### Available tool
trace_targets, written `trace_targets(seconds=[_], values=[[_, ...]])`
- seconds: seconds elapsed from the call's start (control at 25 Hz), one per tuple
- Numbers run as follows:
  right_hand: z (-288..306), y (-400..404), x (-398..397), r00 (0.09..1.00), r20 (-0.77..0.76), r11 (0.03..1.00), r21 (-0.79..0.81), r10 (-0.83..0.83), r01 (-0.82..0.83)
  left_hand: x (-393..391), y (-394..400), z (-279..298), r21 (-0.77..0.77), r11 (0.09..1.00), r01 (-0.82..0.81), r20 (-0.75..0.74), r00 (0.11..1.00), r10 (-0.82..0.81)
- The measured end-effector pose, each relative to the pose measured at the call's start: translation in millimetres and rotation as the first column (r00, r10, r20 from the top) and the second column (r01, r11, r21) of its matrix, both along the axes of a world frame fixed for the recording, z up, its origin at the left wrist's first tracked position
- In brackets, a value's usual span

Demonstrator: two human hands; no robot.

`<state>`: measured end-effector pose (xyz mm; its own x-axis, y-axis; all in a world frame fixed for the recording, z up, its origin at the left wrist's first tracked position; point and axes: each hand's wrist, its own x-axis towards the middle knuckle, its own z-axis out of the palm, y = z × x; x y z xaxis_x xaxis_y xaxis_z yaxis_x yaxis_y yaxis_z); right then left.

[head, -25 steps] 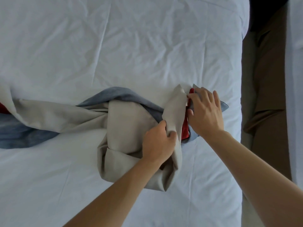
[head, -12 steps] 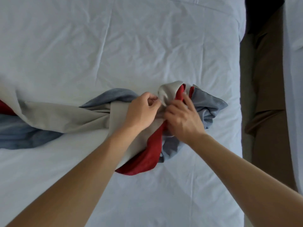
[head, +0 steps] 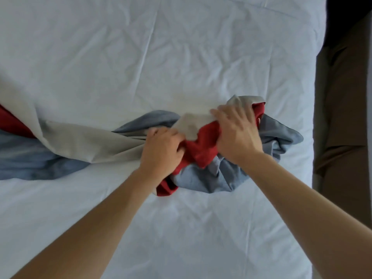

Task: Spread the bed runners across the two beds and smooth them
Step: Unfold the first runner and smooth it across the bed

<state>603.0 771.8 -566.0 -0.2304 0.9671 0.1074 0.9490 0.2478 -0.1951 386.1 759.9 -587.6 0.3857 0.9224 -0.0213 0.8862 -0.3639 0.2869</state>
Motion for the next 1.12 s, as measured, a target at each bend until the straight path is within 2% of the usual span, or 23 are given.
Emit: trace_targets(seconds=[0.08, 0.12, 0.2, 0.36, 0.44, 0.52, 0.6, 0.68, 0.76, 0.84, 0.92, 1.0, 1.12], values=[[1.5, -12.2, -17.7, 0.976, -0.054, 0.977, -0.010, 0.210, -0.211, 9.9, 31.4, 2.0, 0.009, 1.000, 0.020, 0.013, 1.000, -0.020], [-0.8, -15.7, -25.2, 0.968, -0.043, 0.969, -0.026, 0.246, -0.247, 13.9, 45.0, 4.0, -0.005, 1.000, 0.028, 0.007, 1.000, -0.028], [-9.2, -8.7, -28.2, 0.979, -0.007, 0.979, 0.009, 0.203, -0.203, 19.7, 63.0, 6.6, -0.061, 0.998, 0.035, 0.008, 0.999, -0.035], [-23.1, 34.4, -9.3, 0.995, 0.091, 0.999, 0.045, -0.029, 0.025, 2.7, 53.9, 8.7, -0.083, 0.989, -0.126, 0.152, 0.979, 0.137], [-28.7, 58.4, 7.6, 0.963, 0.131, 0.971, -0.005, -0.236, 0.239, -13.0, 28.9, 11.3, -0.087, 0.979, -0.184, 0.241, 0.950, 0.200], [-27.4, 75.1, 26.0, 0.889, 0.157, 0.890, -0.094, -0.429, 0.446, -24.0, 0.0, 12.9, -0.138, 0.983, -0.122, 0.264, 0.952, 0.156], [-26.7, 84.0, 35.9, 0.842, 0.183, 0.834, -0.141, -0.508, 0.533, -28.2, -10.0, 3.1, -0.147, 0.989, -0.023, 0.222, 0.973, 0.056], [-25.1, 85.3, 29.0, 0.861, 0.154, 0.853, -0.132, -0.485, 0.505, -22.8, 7.6, -9.0, -0.068, 0.998, -0.016, 0.198, 0.980, 0.029], [-14.2, 81.8, 14.7, 0.910, -0.016, 0.905, -0.115, -0.413, 0.409, -8.4, 42.7, -11.2, -0.022, 0.997, -0.079, 0.192, 0.978, 0.081], [-1.9, 73.6, 1.1, 0.941, -0.212, 0.965, -0.065, -0.262, 0.254, 9.3, 82.8, -8.8, -0.024, 0.991, -0.133, 0.182, 0.974, 0.135], [2.4, 58.8, -14.6, 0.945, -0.316, 0.997, -0.005, -0.078, 0.080, 26.5, 123.8, -5.0, -0.039, 0.985, -0.165, 0.204, 0.964, 0.170], [-1.8, 45.7, -26.3, 0.960, -0.277, 0.999, -0.028, 0.022, -0.031, 39.9, 157.4, -1.3, -0.108, 0.977, -0.183, 0.234, 0.951, 0.204], [-25.1, 54.6, -15.9, 0.996, -0.088, 0.999, -0.027, 0.016, -0.019, 46.2, 176.4, -4.7, -0.218, 0.965, -0.148, 0.203, 0.960, 0.193]])
